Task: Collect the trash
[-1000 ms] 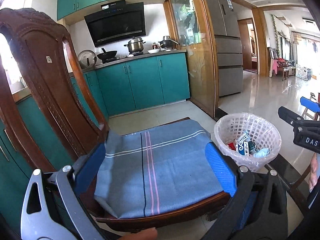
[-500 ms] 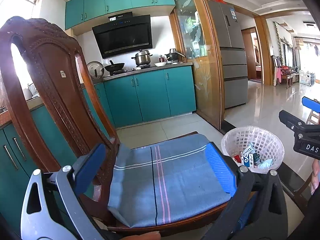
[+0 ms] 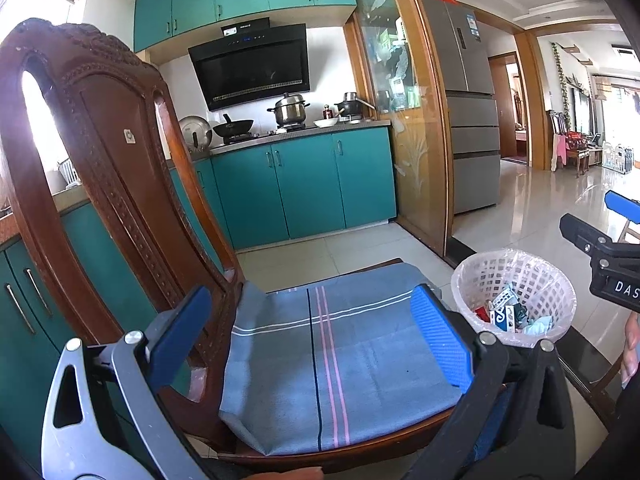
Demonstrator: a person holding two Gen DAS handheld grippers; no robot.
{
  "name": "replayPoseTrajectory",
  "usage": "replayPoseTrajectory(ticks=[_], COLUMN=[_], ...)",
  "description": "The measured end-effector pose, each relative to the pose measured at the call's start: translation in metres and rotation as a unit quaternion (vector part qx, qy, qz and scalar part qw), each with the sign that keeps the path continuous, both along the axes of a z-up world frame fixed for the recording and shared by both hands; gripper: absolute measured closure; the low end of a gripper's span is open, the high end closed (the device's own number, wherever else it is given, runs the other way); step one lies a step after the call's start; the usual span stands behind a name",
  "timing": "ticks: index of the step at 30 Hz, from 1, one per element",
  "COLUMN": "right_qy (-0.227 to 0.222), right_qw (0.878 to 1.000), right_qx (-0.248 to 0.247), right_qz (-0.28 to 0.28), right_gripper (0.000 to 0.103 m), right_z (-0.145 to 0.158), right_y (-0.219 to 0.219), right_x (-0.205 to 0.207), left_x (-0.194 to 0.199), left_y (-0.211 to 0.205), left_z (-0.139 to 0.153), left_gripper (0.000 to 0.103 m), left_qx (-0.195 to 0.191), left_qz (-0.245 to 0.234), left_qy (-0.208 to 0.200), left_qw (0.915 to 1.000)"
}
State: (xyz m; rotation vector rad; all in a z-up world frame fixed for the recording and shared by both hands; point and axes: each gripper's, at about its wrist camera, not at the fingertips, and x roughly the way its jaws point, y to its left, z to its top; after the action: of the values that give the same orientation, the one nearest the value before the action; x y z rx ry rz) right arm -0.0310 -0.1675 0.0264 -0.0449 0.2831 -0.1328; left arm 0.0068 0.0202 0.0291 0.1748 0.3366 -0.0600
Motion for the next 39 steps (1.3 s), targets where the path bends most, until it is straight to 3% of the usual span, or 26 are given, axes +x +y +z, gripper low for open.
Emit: replayPoseTrajectory(ticks=[39], right_qy=[0.019], right_qw=[1.0], right_qx=[-0.005], right_qz=[0.015], right_gripper=[0.003], right_z=[-0.016], right_y=[0.017], right_x=[0.032], left_x=[0.03], left_y=[0.014], left_z=[-0.02], left_gripper=[0.003], left_qx=[-0.002], left_qz=[0.019], left_qy=[0.034], left_qw=[0.9992])
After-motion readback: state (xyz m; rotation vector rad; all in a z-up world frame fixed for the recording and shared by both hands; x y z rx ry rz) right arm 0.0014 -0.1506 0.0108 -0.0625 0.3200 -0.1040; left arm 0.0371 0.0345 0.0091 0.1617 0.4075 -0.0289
